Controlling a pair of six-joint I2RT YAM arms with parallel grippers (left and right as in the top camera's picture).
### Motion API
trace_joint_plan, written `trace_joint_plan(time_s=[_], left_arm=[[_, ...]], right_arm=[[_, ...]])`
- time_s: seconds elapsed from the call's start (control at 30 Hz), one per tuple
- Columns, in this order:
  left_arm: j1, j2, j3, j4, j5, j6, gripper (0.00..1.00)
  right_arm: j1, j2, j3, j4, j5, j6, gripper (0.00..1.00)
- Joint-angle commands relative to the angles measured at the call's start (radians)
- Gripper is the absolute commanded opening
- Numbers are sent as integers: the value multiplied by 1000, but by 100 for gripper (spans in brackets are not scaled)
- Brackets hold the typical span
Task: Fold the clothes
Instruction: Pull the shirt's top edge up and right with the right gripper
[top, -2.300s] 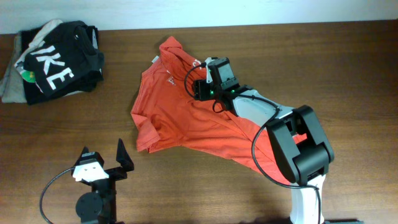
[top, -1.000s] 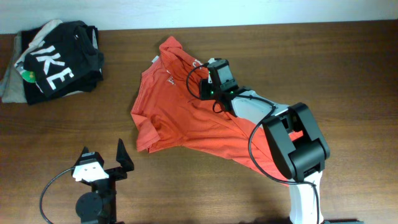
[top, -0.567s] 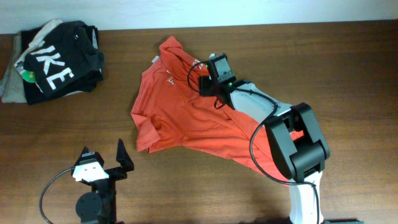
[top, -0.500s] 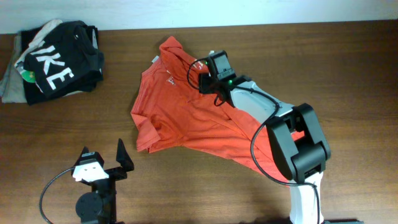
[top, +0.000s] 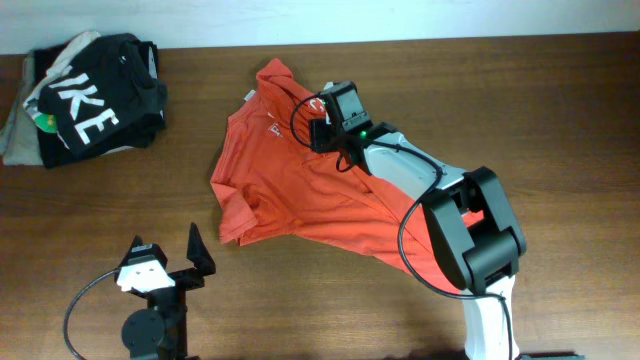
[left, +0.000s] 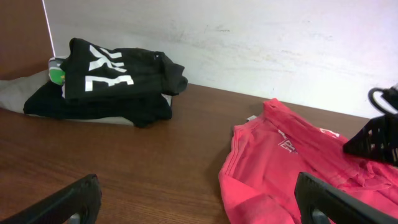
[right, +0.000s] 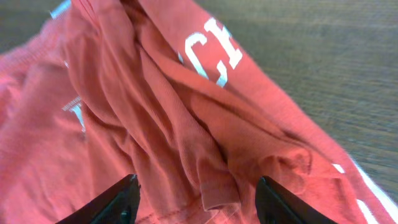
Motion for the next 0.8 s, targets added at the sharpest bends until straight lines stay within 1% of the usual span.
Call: trace_joint_plan(time_s=[0.0, 0.13, 0.23, 0.3, 0.33, 0.4, 0.5, 0.57, 0.77], left_arm=[[-4, -5, -6, -1, -6, -5, 99], [-4, -5, -6, -1, -7, -5, 99], [-4, -5, -6, -1, -6, -5, 99], [-4, -5, -6, -1, -6, -5, 99], [-4, -5, -6, -1, -7, -5, 99], [-4, -5, -6, -1, -7, -5, 99], [-4, -5, -6, -1, -7, -5, 99], [-4, -5, -6, -1, -6, -5, 99], [-4, -5, -6, -1, -7, -5, 99]], right_arm=[[10, 36, 20, 10, -12, -6, 62], [10, 45, 20, 19, -20, -6, 62], [11, 66, 20, 26, -32, 2, 60], [10, 71, 20, 34, -32, 2, 52], [10, 71, 21, 37, -32, 2, 45], [8, 70, 21, 40, -24, 4, 35], [8, 68, 36, 27, 1, 9, 26], [8, 68, 71, -13, 18, 8, 18], [8, 68, 93, -35, 18, 8, 8]])
